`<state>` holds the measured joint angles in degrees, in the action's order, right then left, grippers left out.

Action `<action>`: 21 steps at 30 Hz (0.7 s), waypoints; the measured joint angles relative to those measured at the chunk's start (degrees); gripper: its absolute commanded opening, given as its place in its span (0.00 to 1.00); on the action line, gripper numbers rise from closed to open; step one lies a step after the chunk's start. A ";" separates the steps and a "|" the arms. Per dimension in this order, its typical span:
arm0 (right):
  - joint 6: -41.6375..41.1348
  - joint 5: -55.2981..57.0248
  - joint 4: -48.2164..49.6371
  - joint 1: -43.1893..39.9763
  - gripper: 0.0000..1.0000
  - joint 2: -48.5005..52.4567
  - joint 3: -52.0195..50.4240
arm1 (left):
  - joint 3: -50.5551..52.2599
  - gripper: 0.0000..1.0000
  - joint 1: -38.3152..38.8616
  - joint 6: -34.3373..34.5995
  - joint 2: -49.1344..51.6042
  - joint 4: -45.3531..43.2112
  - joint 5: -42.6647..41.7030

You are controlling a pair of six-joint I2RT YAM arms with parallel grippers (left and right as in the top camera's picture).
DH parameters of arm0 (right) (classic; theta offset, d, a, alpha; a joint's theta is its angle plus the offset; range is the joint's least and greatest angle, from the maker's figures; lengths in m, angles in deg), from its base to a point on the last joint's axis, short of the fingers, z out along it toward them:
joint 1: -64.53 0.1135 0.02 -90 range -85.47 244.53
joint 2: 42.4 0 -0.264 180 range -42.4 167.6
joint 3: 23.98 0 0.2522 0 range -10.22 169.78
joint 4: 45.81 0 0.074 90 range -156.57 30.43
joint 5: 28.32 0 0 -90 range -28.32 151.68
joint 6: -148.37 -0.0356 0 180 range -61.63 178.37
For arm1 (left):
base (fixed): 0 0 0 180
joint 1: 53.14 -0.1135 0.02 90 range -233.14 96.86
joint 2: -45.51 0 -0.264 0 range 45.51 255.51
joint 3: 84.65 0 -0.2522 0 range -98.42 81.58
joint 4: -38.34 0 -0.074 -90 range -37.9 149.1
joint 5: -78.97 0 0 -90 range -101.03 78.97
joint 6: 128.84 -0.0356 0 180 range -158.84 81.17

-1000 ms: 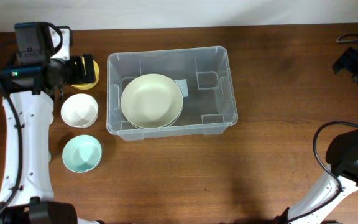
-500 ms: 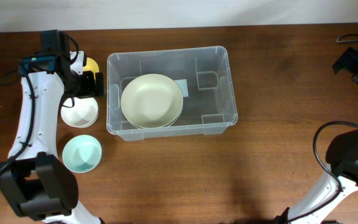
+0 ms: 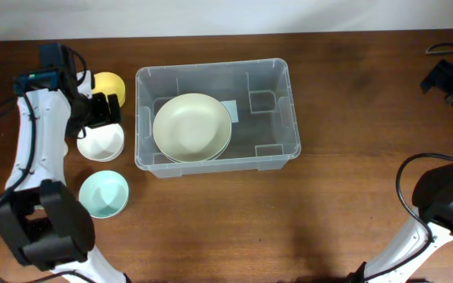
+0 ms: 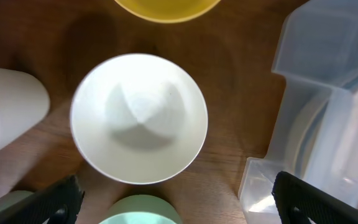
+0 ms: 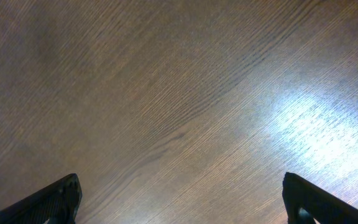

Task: Pack container
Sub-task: 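Lower the left gripper and grasp the white bowl rim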

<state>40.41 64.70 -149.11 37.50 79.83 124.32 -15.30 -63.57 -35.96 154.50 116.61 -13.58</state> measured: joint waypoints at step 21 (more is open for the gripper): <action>-0.04 0.00 0.00 0.00 0.99 0.00 0.00 | 0.00 0.99 0.50 -1.14 11.63 -0.98 0.02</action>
<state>40.37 64.70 -149.11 37.50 79.83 124.32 -15.30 -63.07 -37.10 166.12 115.63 -13.56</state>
